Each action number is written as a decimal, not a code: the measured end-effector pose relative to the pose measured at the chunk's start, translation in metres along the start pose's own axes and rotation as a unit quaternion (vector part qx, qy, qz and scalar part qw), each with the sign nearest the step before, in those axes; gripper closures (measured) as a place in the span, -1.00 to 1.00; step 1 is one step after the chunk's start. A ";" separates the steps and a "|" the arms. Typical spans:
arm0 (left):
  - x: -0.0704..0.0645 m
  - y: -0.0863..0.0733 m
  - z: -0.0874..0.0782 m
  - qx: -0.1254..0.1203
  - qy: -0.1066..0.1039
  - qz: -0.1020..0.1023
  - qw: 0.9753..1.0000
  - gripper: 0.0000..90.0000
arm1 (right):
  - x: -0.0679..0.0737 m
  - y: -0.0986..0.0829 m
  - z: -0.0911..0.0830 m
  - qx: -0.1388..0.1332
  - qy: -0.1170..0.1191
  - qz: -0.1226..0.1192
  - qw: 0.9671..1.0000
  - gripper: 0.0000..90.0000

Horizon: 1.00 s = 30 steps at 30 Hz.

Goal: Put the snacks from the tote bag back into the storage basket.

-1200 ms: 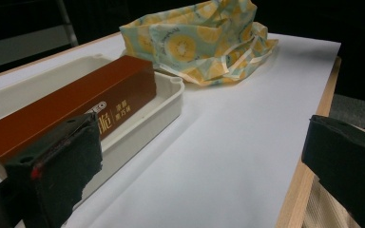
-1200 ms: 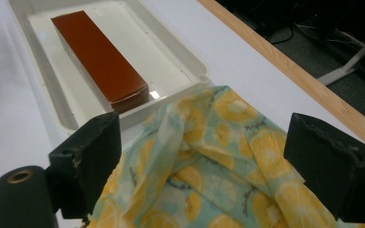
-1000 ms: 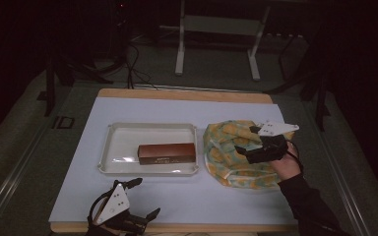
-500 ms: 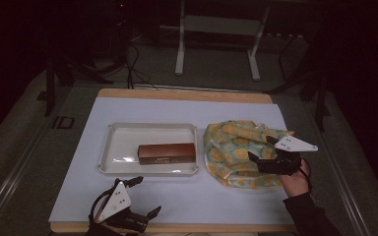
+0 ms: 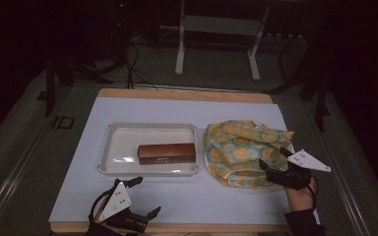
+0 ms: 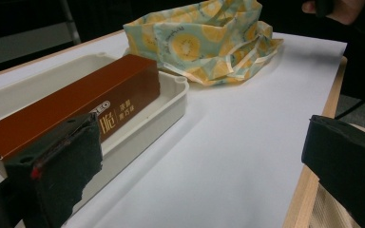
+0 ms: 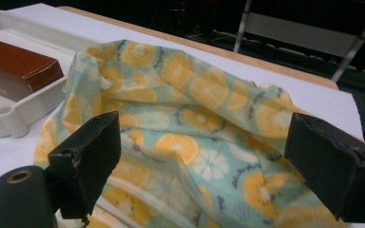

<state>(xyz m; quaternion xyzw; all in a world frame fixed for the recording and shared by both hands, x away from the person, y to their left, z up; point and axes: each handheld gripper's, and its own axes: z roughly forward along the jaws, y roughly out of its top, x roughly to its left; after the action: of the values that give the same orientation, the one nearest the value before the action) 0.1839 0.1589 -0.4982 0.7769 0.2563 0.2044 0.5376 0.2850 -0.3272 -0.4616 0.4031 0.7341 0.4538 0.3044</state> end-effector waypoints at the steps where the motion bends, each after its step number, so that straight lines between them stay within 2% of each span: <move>1: 0.000 0.000 0.000 0.000 0.000 0.000 1.000 -1.00 | 0.000 0.000 0.000 0.000 0.000 0.000 1.000 -0.74; 7: -0.001 0.000 0.000 0.001 -0.001 0.001 1.000 -1.00 | -0.001 -0.017 -0.005 0.003 -0.017 -0.001 1.000 -0.73; 18: -0.002 0.000 0.000 0.001 -0.004 0.003 1.000 -1.00 | 0.007 -0.037 -0.017 0.005 -0.015 0.016 1.000 -0.74; 30: -0.002 0.000 -0.001 0.002 -0.004 0.003 1.000 -1.00 | 0.004 -0.040 -0.017 -0.004 -0.023 0.011 1.000 -0.73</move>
<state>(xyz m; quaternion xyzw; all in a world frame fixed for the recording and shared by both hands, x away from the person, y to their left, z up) 0.1819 0.1582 -0.4981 0.7794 0.2527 0.2023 0.5364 0.2569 -0.3412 -0.4915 0.4202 0.7207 0.4504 0.3181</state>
